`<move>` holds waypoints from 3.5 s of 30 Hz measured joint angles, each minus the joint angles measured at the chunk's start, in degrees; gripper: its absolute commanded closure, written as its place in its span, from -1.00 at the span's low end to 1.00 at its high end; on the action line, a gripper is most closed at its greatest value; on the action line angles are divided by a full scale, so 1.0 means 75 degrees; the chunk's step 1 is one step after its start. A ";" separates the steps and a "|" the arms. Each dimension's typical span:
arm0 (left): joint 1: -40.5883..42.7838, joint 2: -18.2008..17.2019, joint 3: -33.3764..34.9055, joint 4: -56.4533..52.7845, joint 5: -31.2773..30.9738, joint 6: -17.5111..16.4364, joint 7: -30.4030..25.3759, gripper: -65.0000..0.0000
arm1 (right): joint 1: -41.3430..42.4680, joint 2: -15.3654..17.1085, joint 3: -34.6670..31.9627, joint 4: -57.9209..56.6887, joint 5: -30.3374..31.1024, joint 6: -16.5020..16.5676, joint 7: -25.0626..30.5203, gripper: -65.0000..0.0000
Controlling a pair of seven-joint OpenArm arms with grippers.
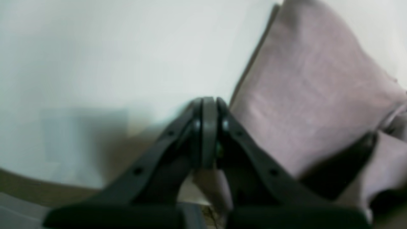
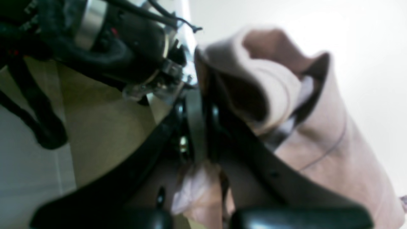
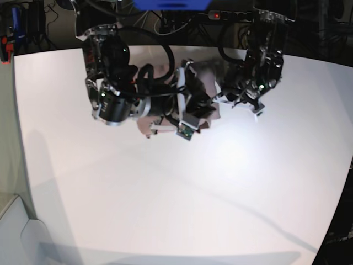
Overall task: Layout the t-shirt on the table in an organized manner, then fold the t-shirt properly
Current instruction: 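Fold the held end with the right gripper over toward the left gripper, then release the shirt and withdraw both grippers from the folded bundle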
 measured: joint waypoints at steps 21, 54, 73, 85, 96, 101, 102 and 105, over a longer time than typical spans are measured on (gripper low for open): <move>0.0329 -0.0332 0.0047 0.0892 -0.0169 -0.0029 0.0189 1.00 | 0.0061 0.0026 0.0029 -0.0697 -0.0466 0.0000 0.0516 1.00; 0.1445 -0.1547 -0.0810 0.1912 -0.0216 -0.0029 0.0137 1.00 | 0.0105 0.0982 0.0746 0.0638 -0.0385 0.0015 0.0484 -0.05; 0.1052 -0.0216 -0.4013 0.1390 -0.4462 -0.0201 -0.0903 -0.47 | -0.0536 0.1743 0.2410 0.0659 -0.0329 0.0003 0.0487 -0.05; 0.1043 -0.0239 -0.3072 0.1046 -0.5645 -0.0764 -0.0545 -0.39 | -0.0723 0.1781 0.2416 0.0659 -0.0353 -0.0003 0.0487 -0.05; 0.0766 -0.0909 -0.1000 0.1297 -0.3672 -0.0764 -0.0545 -0.40 | -0.0831 0.1784 0.2416 0.0659 -0.0353 0.0000 0.0498 -0.05; 0.0490 -0.0901 -0.0571 0.1291 -0.3212 -0.0766 -0.0545 -0.40 | -0.0883 0.1923 0.2416 0.0659 -0.0350 0.0000 0.0522 -0.05; 0.0452 -0.0895 -0.0530 0.1282 -0.3144 -0.0766 -0.0510 -0.40 | -0.0927 0.1926 0.2416 0.0659 -0.0338 0.0000 0.0539 -0.05; 0.0391 -0.0883 -0.0545 0.1256 -0.2940 -0.0766 -0.0545 -0.40 | -0.1000 0.1929 0.2416 0.0659 -0.0353 0.0000 0.0507 -0.05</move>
